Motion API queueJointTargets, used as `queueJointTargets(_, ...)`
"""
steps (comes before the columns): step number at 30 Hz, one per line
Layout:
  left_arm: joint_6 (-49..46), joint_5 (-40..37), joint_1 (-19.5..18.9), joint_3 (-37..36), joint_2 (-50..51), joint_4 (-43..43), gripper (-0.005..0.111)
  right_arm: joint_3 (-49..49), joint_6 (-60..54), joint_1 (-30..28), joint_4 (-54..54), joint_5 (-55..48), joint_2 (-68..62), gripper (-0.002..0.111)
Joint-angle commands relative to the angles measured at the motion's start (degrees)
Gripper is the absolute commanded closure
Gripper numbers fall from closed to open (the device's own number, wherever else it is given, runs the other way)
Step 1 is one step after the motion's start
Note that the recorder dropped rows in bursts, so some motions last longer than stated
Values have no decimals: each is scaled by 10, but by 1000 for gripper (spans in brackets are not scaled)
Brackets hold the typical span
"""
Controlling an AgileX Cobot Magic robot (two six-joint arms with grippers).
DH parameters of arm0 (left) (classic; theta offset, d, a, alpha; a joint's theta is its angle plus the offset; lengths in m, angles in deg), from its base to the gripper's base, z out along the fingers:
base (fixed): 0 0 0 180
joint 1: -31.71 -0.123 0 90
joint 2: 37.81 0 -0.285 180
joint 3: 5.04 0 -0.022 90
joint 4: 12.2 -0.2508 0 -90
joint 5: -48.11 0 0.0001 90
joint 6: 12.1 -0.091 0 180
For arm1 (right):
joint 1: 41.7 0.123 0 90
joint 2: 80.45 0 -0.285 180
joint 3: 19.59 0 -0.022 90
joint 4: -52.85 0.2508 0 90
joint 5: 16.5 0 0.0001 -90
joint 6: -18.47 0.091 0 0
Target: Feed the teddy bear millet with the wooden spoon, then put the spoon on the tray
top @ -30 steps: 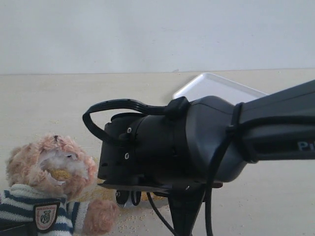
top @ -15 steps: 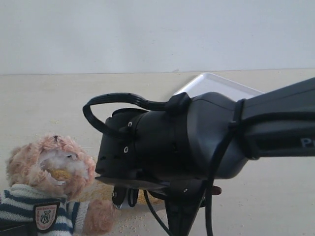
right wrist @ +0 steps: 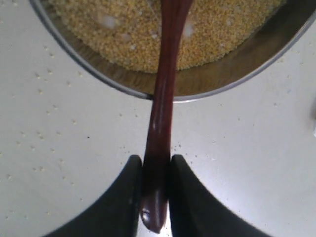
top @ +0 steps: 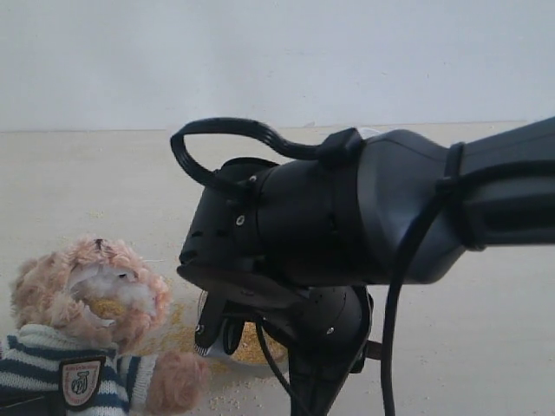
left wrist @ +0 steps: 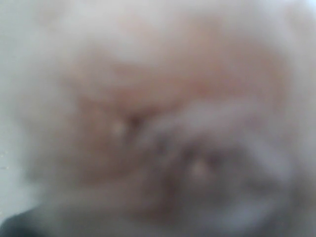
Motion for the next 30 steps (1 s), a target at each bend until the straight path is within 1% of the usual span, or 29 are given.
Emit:
queueJointTargets(1,-2,-1,-1,-1,-5,13,102,-3,-15,-13,25,-1,11,95)
queueJointTargets(11,-2,0,-1,-1,-5,13,102,-3,-24,-31,59,-1,11,95)
queueJointTargets(21,-2,-1,-1,-1,-5,12,102,-13,-33,-46,62,-1,44,95)
queueJointTargets(30,-2,-1,-1,-1,-5,12,102,-13,-36,-56,85,-1,45,95)
